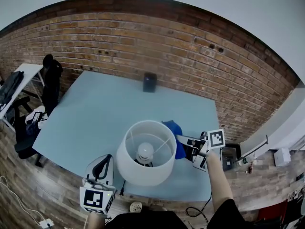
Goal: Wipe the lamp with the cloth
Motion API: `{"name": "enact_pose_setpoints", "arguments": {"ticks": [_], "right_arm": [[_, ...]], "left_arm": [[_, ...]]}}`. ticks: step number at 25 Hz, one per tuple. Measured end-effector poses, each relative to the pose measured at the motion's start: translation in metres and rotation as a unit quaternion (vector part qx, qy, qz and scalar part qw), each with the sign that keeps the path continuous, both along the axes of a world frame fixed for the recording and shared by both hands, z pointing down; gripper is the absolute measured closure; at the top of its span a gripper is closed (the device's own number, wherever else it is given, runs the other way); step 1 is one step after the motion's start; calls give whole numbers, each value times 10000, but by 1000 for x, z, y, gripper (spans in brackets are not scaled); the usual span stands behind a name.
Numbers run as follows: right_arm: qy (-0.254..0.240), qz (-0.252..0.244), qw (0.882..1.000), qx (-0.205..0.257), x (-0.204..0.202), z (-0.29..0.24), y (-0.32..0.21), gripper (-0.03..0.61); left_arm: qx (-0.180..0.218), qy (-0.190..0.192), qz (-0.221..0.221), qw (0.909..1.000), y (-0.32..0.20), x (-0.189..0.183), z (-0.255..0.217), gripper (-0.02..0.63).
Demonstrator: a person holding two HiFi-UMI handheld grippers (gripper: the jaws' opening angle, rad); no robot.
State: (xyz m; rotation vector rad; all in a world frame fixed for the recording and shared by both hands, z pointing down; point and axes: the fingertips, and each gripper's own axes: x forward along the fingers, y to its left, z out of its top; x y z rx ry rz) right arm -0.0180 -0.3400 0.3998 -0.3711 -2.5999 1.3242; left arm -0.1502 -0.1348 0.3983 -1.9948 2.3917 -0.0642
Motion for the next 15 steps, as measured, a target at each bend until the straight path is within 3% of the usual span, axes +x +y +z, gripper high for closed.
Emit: {"name": "enact_pose_setpoints", "arguments": {"ticks": [8,10,15], "right_arm": [[684,37,9953,687,-4,24,-12,515],[509,83,9958,751,-5,8,-19,515],[-561,-109,9957,733,-14,-77,-32,515]], "left_arm": [[-18,3,7,10000,-8,-4,1,604],[-4,-23,-19,10000,-10,-7,-2,605],[62,-161,-86,9998,-15,-14,-9,604]]}}
